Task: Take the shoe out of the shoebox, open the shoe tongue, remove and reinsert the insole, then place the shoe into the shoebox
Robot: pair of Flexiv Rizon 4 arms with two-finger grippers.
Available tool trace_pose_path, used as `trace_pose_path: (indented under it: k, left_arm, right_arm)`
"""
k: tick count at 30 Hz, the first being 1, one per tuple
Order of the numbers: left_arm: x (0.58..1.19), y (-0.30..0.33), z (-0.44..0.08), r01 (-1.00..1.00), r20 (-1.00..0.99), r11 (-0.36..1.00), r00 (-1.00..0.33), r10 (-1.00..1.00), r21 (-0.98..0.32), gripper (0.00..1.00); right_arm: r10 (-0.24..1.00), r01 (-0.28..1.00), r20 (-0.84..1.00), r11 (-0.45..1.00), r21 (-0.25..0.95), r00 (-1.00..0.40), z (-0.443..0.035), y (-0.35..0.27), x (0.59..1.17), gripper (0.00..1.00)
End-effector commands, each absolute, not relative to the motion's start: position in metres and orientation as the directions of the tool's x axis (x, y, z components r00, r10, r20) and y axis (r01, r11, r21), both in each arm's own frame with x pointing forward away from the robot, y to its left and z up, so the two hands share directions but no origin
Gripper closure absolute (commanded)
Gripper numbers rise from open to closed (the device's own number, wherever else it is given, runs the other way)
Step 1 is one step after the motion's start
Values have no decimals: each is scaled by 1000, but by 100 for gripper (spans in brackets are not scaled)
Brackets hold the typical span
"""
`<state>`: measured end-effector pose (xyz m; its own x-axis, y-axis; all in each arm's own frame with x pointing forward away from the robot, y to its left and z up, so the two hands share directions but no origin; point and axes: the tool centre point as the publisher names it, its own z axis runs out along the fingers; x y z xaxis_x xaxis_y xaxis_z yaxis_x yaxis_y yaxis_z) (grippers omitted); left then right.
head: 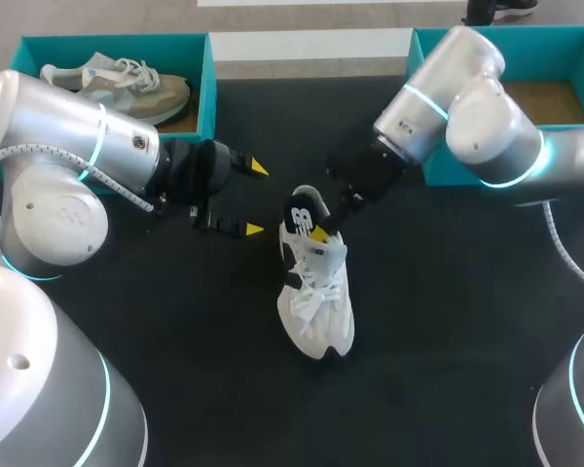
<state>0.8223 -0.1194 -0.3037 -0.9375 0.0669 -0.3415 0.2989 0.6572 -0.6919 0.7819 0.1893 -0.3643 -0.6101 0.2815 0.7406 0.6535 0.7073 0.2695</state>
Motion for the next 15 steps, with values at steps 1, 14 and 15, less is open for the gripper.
trace_pose_path:
  k: [1, 14, 15]
  left_arm:
    - [822, -120, -304, 298, -342, 661, -937, 67, -689, 0]
    - [822, -120, -304, 298, -342, 661, -937, 67, -689, 0]
    - [822, -120, -304, 298, -342, 661, -937, 67, -689, 0]
  right_arm:
    - [293, 656, 724, 700, 283, -624, -365, 188, 776, 100]
    - [290, 636, 669, 687, 352, -684, -347, 190, 802, 76]
    - [289, 635, 669, 687, 352, -684, -347, 191, 803, 76]
